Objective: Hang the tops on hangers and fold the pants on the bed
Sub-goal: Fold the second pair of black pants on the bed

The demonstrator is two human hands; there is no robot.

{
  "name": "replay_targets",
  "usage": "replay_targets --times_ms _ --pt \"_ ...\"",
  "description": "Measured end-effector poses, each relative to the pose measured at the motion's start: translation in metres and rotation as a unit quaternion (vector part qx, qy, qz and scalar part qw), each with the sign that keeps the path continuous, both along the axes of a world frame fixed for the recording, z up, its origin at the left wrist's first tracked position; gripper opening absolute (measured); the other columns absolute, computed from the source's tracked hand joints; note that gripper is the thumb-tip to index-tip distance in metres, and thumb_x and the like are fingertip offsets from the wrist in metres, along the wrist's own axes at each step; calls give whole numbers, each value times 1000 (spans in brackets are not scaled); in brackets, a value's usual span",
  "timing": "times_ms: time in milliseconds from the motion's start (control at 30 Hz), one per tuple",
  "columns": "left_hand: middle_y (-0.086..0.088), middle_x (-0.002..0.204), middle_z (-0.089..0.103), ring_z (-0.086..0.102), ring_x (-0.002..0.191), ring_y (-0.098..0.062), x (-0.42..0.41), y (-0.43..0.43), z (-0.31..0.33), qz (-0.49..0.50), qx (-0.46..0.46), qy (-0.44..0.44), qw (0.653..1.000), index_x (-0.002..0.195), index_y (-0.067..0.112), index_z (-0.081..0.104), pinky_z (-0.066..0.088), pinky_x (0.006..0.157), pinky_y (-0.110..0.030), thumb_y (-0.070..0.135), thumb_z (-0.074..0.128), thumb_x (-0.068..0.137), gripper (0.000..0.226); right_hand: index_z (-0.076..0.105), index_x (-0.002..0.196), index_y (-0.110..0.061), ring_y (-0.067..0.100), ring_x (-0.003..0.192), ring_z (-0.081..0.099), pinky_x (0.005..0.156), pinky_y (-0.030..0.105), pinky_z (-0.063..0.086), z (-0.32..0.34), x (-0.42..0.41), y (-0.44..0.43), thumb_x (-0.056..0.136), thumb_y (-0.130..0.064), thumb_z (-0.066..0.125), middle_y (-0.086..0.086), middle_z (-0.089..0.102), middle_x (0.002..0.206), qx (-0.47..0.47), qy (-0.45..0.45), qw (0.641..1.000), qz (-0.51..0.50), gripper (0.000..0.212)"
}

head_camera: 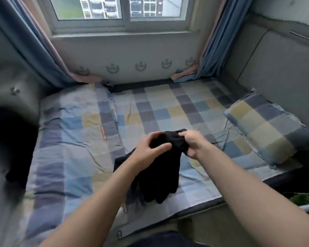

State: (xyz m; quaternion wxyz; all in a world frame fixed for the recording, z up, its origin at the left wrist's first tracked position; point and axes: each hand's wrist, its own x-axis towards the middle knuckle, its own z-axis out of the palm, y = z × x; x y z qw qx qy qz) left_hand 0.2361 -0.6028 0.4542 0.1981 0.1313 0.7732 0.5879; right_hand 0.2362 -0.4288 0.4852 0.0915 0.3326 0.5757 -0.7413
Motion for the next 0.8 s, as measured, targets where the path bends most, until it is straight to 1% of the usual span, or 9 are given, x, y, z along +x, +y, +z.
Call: replay_targets --times_ms 100,167,267,333,400,467,600,700,800 --pt "1 160 31 29 147 -17 19 -5 -23 77 -138 76 984 157 30 24 27 121 -44 67 79 61 117 58 98 3 25 70 56 53 27 55 -2 -21 -27 105 0 30 17 59 87 -97 -30 994 26 29" --pt "3 165 20 21 151 -23 24 0 -33 146 -208 105 961 158 34 11 23 121 -50 75 70 53 128 56 100 6 25 75 58 68 29 53 2 -30 -36 105 -1 30 18 59 89 -158 -43 985 60 27" --pt "0 157 39 39 144 -23 18 11 -45 231 -180 117 949 155 26 29 35 114 -47 48 78 71 100 55 98 6 23 76 58 73 27 51 9 -43 -34 104 -2 33 18 59 90 -206 -49 971 109 25" --pt "-5 131 65 60 122 -28 6 14 -50 275 -124 104 948 135 20 54 48 98 -41 19 72 87 52 56 101 7 23 79 60 72 27 54 15 -52 -22 105 -3 34 19 61 93 -220 -39 966 132 24" --pt "-8 102 73 68 98 -30 -8 18 -50 279 -123 89 948 115 15 64 53 83 -42 5 62 91 26 57 111 7 26 89 66 76 33 58 17 -62 -2 105 -5 37 20 65 103 -226 -25 963 145 24" --pt "-4 93 72 67 90 -26 -23 25 -47 274 -126 71 951 110 16 63 53 79 -38 4 61 91 22 58 117 2 30 102 68 85 43 56 13 -71 24 103 -9 42 17 67 114 -231 -19 961 151 24" --pt "15 86 67 65 85 -13 -45 41 -39 308 -124 9 943 99 32 60 46 67 -15 21 65 94 13 56 125 -16 31 115 66 92 50 56 -12 -77 76 98 -14 57 9 68 124 -185 -3 968 168 27" --pt "13 77 66 66 92 -25 -57 48 -35 239 -179 -10 954 81 32 65 49 79 -32 23 60 94 17 51 136 -24 22 120 62 88 42 55 -37 -70 100 96 -15 64 3 64 133 -65 28 969 238 43" --pt "15 87 74 69 97 -16 -56 63 -29 177 -208 -29 962 84 42 72 53 86 -37 34 58 93 18 39 149 -31 10 130 49 106 36 44 -58 -58 115 91 -16 72 -7 50 144 108 97 916 374 68"
